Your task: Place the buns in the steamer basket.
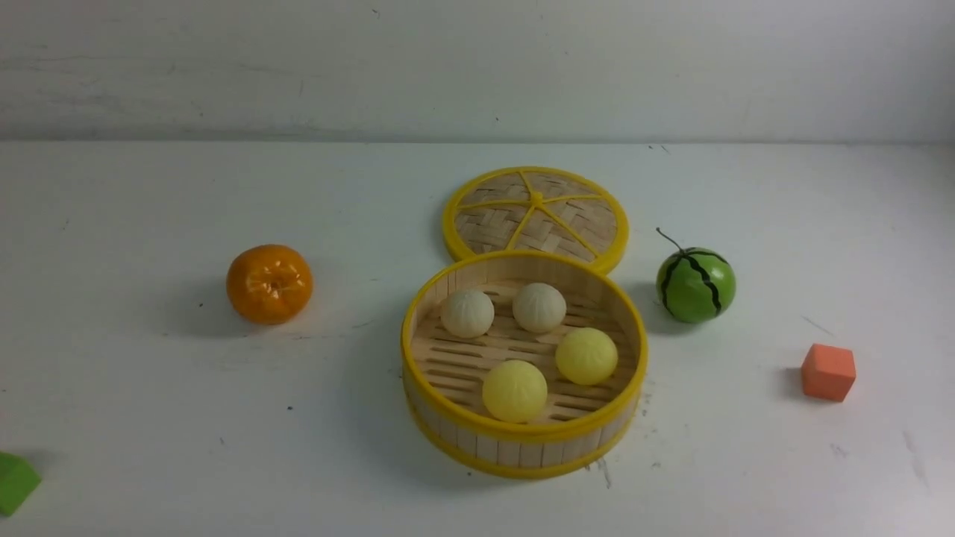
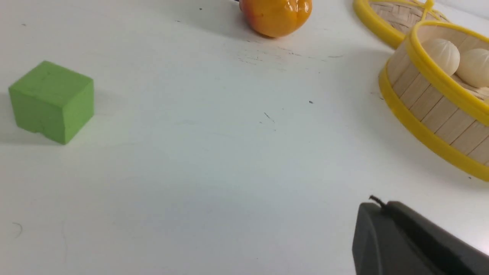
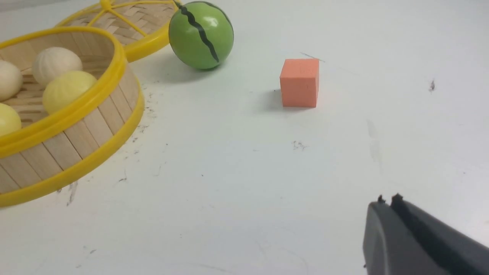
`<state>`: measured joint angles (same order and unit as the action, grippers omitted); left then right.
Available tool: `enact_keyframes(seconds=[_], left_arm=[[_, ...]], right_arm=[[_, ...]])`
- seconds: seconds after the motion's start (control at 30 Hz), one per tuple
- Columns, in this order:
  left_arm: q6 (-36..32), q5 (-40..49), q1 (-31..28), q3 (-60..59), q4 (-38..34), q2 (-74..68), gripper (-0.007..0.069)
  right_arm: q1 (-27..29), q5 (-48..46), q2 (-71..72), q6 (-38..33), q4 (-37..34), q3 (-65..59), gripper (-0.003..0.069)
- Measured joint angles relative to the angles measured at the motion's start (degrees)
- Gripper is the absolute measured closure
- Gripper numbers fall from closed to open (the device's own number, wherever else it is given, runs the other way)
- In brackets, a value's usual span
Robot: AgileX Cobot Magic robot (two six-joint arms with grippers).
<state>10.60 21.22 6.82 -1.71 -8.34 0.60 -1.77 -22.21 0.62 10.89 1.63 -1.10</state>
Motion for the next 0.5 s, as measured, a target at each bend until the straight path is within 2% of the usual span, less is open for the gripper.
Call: enact_keyframes(seconds=[0.5], left_arm=[[0.1,-0.1,0.0,0.0,-0.3,0.0,0.0638]], right_arm=[[0.0,0.0,0.0,0.0,0.0,0.0,0.0639]])
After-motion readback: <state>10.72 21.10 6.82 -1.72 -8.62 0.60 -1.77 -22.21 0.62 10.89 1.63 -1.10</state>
